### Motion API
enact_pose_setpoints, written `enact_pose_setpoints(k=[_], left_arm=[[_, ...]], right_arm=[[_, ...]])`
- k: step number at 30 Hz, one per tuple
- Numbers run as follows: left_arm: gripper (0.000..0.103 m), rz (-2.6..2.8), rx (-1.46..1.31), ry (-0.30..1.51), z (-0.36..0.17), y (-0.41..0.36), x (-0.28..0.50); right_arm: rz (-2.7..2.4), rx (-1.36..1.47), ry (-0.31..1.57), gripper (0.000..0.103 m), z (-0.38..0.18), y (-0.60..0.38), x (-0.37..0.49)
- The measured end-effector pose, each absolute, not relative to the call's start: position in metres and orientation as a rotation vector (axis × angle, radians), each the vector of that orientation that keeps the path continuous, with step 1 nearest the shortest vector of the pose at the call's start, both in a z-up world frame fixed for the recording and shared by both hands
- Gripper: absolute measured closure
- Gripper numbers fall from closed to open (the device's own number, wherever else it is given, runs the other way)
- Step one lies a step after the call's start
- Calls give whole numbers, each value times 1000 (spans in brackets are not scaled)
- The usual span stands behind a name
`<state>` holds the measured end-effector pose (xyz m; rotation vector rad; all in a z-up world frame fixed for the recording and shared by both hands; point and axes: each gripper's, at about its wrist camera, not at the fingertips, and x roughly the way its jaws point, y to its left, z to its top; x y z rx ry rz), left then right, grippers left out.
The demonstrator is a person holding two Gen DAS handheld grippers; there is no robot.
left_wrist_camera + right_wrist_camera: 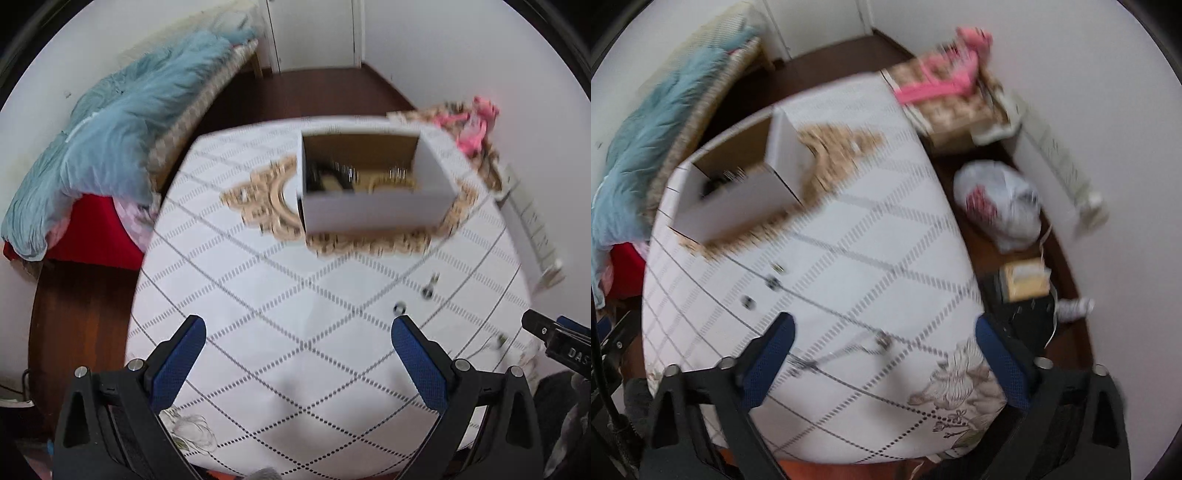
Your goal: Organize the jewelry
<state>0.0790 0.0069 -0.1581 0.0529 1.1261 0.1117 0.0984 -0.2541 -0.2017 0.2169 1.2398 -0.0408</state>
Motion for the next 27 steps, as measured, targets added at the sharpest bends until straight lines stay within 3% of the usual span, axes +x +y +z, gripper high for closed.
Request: enact_pose_setpoints(k=[8,11,22,24,27], left_arm=[[0,98,79,1204,-194,-4,77],[0,99,84,1212,-201,-6,78],[2,-14,19,1238,-229,-29,107],[16,-32,21,1237,-233,-36,112],[29,-54,32,1247,-240,-47,119]], right_arm=[[-9,244,1262,54,-252,-249,86],[-32,181,1215,89,-252,-241,81],[-30,269,1144,91,-233,-259,86],[-33,274,1141,91,-232,-261,88],[-43,281,1143,91,-232,-265,92]])
